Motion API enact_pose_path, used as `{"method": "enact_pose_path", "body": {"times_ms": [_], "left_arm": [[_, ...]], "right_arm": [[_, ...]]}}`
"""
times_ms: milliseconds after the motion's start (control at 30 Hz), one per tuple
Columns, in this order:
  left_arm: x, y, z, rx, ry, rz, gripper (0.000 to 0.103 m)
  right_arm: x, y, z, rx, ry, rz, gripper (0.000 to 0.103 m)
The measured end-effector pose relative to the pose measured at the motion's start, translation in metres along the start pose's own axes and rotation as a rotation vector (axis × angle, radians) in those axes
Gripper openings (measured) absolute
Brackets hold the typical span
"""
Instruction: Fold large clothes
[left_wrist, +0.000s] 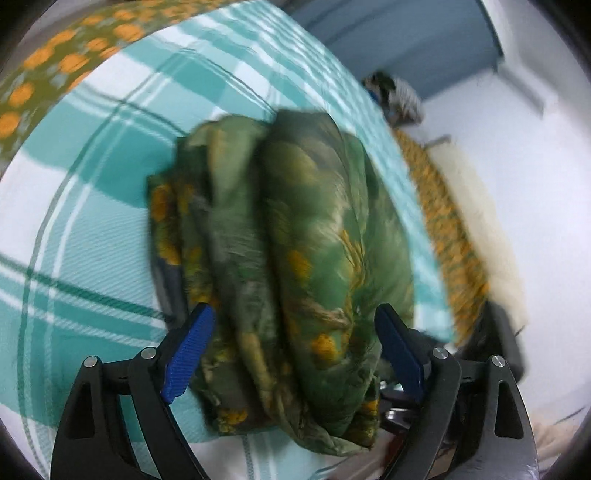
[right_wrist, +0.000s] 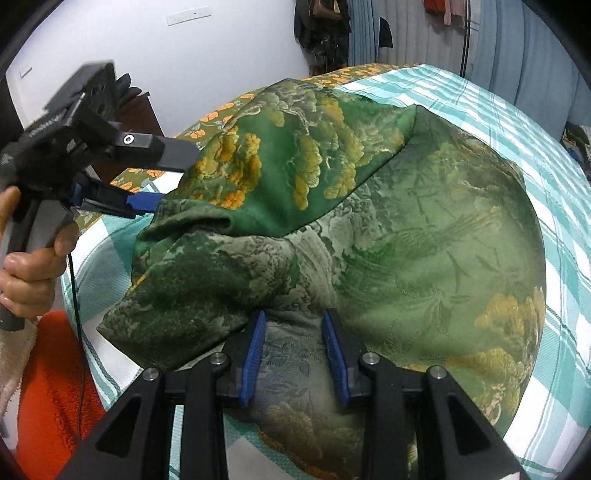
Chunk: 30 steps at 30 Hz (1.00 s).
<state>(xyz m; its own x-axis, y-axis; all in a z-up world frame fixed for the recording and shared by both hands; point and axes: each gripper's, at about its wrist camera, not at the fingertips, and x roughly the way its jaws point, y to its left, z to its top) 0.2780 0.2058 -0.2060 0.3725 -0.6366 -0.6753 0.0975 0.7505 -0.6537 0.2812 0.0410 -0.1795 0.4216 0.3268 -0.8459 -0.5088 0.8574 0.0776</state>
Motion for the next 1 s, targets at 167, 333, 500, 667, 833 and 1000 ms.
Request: {"method": "enact_pose_path", "body": {"times_ms": [167,333,500,667,833,1000], "left_arm": [[0.029,-0.015,0.007,0.099,0.0,0.347,0.103],[0.046,0.011,0.012,-0.018,0.03,0.273,0.103],[0.064,0.035,0.017,-0.129,0.1,0.095,0.103],[0.078,0.041,0.029,-0.111,0.153,0.034,0.103],[0.101,0.038,0.054,-0.094,0.178,0.037,0.103],[0.112,0.045,0.068,-0.127,0.177,0.014,0.103]], "right_arm": [[0.0,-0.002,0.0,-0.004,-0.007,-0.003,0.034],[-0.009,0.004,-0.001,-0.032,-0.013,-0.014,0.034],[-0.069,-0.037,-0.01,0.143,-0.137,0.09,0.069],[-0.098,-0.133,-0.05,0.381,-0.169,0.117,0.082],[-0.048,-0.194,-0.08,0.604,-0.04,0.345,0.082],[-0.007,-0.191,-0.074,0.671,-0.03,0.497,0.086]]}}
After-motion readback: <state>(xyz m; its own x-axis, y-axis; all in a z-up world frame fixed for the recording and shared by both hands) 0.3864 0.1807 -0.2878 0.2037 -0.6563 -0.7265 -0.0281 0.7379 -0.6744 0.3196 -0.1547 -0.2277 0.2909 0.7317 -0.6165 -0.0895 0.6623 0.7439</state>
